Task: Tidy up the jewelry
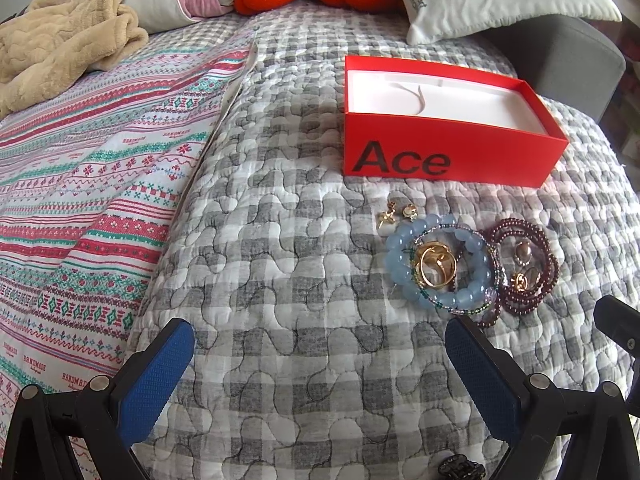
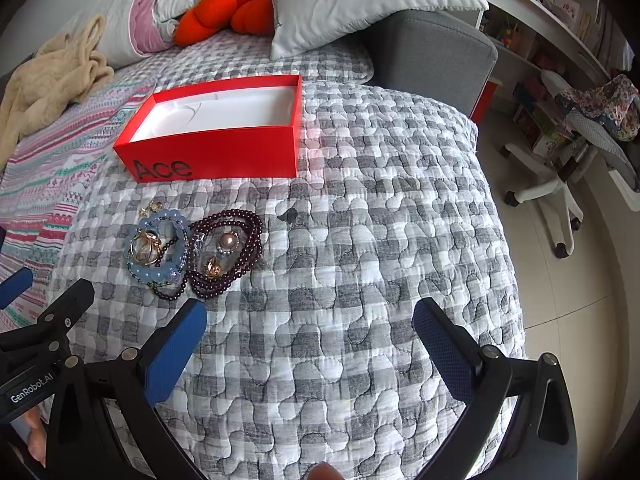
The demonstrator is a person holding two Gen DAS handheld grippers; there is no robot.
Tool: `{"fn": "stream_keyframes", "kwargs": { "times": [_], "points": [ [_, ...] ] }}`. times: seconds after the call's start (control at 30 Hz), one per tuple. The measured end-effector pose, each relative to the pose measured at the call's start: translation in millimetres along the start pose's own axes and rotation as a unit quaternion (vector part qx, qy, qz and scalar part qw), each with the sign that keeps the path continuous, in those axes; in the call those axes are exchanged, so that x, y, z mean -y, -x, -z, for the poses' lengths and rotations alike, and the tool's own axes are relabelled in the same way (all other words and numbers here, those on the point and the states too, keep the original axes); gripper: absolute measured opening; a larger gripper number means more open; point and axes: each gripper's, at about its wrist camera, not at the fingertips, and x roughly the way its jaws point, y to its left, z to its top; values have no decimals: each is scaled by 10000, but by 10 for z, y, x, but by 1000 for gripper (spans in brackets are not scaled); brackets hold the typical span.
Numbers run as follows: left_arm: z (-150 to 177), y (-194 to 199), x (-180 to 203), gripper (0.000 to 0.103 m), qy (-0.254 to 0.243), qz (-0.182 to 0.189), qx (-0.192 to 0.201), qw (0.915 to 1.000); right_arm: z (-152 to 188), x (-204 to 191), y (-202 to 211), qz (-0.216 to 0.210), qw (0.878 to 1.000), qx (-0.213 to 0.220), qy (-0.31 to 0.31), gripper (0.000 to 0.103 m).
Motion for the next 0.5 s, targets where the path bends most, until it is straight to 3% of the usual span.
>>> {"fn": "stream_keyframes", "kwargs": {
  "times": [0.5],
  "points": [
    [-5,9,-6,103,3,-5,8,10000,-1,9,3,1,10000,1,3,103]
  ]
}}
